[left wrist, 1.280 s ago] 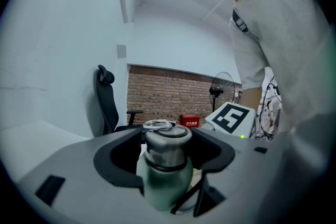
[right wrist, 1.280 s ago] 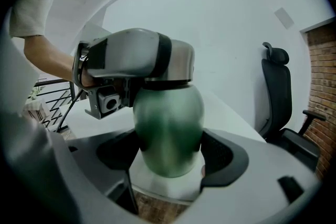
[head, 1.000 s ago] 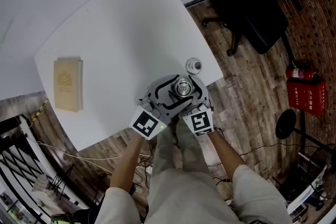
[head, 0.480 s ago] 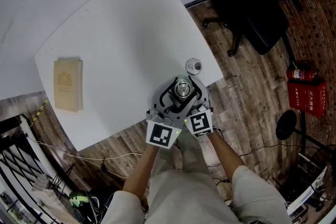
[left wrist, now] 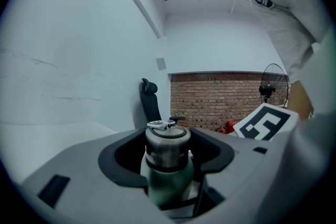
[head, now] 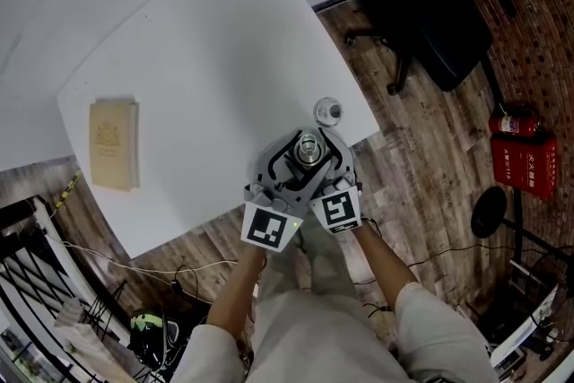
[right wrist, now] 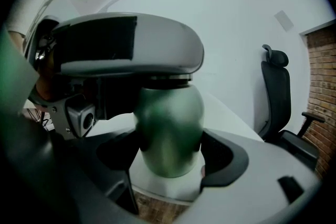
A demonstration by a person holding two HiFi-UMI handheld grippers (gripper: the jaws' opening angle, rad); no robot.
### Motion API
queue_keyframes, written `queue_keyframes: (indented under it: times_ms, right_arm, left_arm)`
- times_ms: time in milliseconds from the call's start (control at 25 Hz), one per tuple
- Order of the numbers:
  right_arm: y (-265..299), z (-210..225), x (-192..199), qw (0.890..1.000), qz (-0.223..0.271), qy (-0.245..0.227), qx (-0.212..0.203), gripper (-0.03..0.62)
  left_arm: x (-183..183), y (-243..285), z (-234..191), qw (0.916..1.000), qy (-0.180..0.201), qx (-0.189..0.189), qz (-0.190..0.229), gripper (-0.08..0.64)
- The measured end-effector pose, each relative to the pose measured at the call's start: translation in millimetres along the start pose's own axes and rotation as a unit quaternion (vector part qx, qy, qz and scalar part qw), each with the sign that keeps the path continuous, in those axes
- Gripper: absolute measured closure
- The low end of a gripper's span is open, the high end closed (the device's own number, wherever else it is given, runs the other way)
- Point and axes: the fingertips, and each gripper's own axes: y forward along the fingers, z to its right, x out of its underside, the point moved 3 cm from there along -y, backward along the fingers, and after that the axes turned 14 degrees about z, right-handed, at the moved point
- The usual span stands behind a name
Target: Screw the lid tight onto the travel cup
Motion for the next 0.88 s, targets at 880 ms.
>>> queue_keyframes:
  times_ms: [880]
  right_arm:
    - [-0.5,0.5,0.2,1.000,0.000,0.001,0.002,0.230]
  left_arm:
    - [-0.2,3.7,-1.6,0.9742,-0.029,0.223,0.016,0.299]
